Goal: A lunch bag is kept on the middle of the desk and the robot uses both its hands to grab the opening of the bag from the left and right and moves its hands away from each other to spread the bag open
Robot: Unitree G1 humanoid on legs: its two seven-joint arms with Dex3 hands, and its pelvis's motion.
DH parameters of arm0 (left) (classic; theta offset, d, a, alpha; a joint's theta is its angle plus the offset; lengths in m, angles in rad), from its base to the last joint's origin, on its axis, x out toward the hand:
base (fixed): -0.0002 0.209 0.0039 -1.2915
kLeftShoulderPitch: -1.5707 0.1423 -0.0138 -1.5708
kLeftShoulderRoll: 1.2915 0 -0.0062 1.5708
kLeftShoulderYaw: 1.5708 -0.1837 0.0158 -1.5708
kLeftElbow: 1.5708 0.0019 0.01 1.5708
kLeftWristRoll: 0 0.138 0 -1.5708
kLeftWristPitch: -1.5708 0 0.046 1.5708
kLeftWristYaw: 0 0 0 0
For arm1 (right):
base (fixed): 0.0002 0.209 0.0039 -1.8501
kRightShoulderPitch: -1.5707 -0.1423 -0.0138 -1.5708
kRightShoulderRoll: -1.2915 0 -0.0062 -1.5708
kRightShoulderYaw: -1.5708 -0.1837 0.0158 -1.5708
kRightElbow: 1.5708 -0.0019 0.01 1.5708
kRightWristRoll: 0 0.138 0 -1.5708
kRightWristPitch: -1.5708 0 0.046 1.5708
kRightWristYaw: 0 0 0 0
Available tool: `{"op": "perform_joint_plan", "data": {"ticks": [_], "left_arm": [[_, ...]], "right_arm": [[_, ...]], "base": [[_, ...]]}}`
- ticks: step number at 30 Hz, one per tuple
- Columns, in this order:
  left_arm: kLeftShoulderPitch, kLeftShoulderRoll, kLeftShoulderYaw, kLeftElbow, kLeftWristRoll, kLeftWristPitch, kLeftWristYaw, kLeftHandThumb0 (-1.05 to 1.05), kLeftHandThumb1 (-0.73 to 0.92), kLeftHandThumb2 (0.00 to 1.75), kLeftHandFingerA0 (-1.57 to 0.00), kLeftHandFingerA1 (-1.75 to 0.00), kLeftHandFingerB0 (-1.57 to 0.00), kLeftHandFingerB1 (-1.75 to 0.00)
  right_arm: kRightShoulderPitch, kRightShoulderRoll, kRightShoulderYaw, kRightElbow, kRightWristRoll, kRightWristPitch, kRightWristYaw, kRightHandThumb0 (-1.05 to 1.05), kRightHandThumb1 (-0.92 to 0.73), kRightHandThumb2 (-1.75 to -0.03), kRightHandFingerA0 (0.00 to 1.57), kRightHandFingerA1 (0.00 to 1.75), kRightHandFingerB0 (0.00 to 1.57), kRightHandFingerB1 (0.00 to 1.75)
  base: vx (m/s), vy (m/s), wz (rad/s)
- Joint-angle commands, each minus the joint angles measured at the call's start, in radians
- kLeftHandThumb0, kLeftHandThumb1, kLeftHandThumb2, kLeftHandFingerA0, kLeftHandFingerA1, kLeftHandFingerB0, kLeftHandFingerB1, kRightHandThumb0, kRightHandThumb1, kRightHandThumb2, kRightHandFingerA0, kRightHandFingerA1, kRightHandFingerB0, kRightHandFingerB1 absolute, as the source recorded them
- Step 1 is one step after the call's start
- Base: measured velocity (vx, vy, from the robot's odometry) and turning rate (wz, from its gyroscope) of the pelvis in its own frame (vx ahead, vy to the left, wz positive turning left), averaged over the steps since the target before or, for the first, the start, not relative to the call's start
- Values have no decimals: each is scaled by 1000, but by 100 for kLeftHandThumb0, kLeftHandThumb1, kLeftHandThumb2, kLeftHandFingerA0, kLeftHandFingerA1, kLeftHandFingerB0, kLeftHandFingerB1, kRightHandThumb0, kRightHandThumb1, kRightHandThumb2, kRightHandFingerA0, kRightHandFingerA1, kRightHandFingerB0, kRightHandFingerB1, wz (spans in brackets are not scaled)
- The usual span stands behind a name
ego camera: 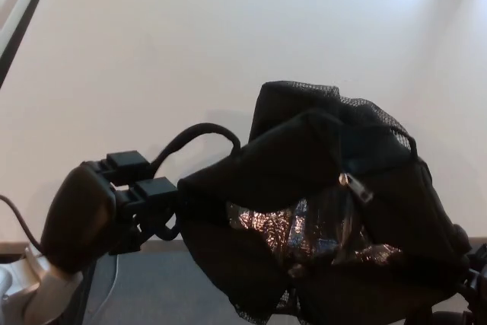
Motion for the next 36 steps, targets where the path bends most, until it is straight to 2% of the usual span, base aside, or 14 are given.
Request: {"op": "perform_joint_plan", "data": {"ticks": [1,4,8,13,23,25,26,29,36], "left_arm": [[19,47,25,18,-20,20,-13,-13,41,94,-100,-155,-104,-78],[23,45,26,24,-15,26,-6,-16,40,94,-103,-149,-103,-78],[23,42,23,29,-10,29,-7,-16,40,97,-102,-152,-105,-80],[20,35,18,35,-5,31,-3,-17,39,96,-101,-147,-103,-79],[18,23,13,34,3,40,7,-15,38,99,-101,-153,-104,-78],[19,25,14,28,4,44,3,-15,38,97,-101,-152,-104,-79],[18,27,13,28,7,48,3,-12,42,85,-101,-149,-103,-74],[19,30,11,29,14,58,10,-12,47,74,-101,-145,-101,-68],[29,38,16,16,6,56,-7,-14,47,73,-97,-141,-96,-67]], "right_arm": [[12,-23,-17,28,14,6,3,-36,-67,-60,89,55,47,40],[-6,-34,-31,13,21,15,34,-32,-63,-60,90,53,48,41],[-18,-39,-37,7,16,15,41,-33,-61,-60,92,53,49,41],[-28,-49,-34,-14,15,8,89,-35,-60,-59,93,55,49,40],[-36,-59,-39,-37,18,6,126,-32,-58,-57,94,56,50,40],[-43,-61,-37,-37,6,2,112,-30,-57,-58,91,54,44,39],[-47,-61,-36,-35,6,-1,113,-29,-59,-58,89,55,39,38],[-50,-64,-35,-43,-2,5,112,-31,-60,-58,87,56,39,37],[-47,-61,-34,-55,-3,10,121,-29,-58,-58,87,55,42,38]], "base": [[0,0,0],[0,0,0],[0,0,0],[0,0,0],[0,0,0],[0,0,0],[0,0,0],[0,0,0],[0,0,0]]}}
